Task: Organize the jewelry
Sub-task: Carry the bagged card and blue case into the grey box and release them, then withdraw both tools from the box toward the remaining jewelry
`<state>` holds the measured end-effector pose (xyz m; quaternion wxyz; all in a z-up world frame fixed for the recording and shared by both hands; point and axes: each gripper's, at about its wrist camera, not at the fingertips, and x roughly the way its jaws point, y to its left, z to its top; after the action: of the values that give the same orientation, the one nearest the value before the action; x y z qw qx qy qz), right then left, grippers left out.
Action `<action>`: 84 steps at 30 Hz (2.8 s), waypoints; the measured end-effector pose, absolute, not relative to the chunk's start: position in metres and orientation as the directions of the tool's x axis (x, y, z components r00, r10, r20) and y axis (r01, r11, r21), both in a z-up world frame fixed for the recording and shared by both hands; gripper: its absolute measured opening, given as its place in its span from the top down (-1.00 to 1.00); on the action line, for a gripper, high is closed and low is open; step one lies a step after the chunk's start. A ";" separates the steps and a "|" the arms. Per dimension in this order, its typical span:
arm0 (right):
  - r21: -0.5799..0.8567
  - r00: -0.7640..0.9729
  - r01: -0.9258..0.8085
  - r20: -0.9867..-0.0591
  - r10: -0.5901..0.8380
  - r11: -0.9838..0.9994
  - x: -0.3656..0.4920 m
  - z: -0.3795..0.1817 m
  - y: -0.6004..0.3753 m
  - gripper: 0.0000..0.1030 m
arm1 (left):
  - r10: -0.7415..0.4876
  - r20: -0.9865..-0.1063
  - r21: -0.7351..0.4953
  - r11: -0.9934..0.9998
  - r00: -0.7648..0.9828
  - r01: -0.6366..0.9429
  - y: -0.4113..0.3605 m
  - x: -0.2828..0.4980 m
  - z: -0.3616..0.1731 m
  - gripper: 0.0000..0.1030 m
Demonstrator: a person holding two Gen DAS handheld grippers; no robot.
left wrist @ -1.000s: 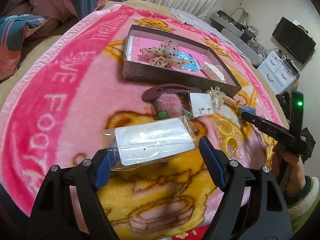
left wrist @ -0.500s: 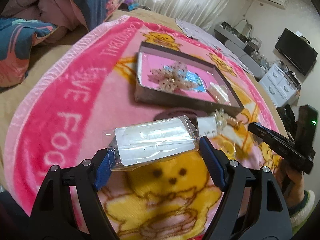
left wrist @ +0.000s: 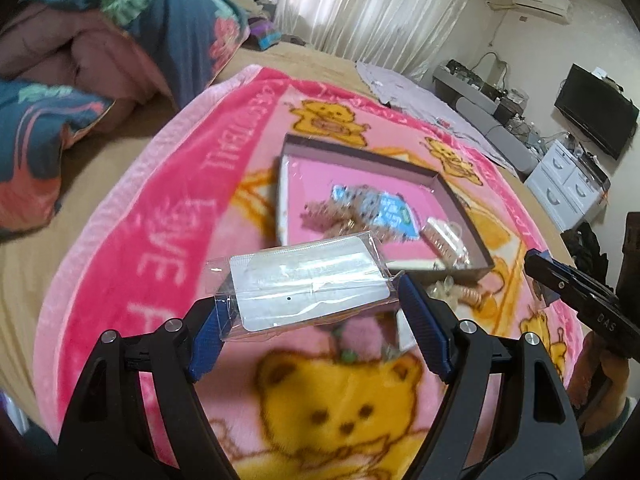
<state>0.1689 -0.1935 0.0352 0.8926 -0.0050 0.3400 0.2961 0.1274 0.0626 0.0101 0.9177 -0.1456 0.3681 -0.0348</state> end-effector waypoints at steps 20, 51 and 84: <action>0.185 0.653 -0.450 -0.599 0.463 0.874 0.255 0.047 -0.226 0.40 | -0.210 -0.707 -0.232 0.971 0.675 0.059 -0.006 0.212 0.004 -0.39; 0.090 0.550 -0.387 -0.776 0.309 0.918 0.345 -0.044 -0.215 0.17 | -0.147 -0.803 -0.156 0.987 0.577 0.035 -0.042 0.252 -0.050 -0.62; 0.122 0.752 -0.364 -0.545 0.369 0.923 0.205 0.076 -0.256 -0.92 | -0.143 -0.687 -0.197 0.980 0.712 0.007 -0.028 0.168 0.044 -0.82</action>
<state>0.2050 -0.2563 0.0756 0.9361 0.0041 0.2922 0.1960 0.1676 -0.0276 0.0437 0.9209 -0.0901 0.3770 -0.0409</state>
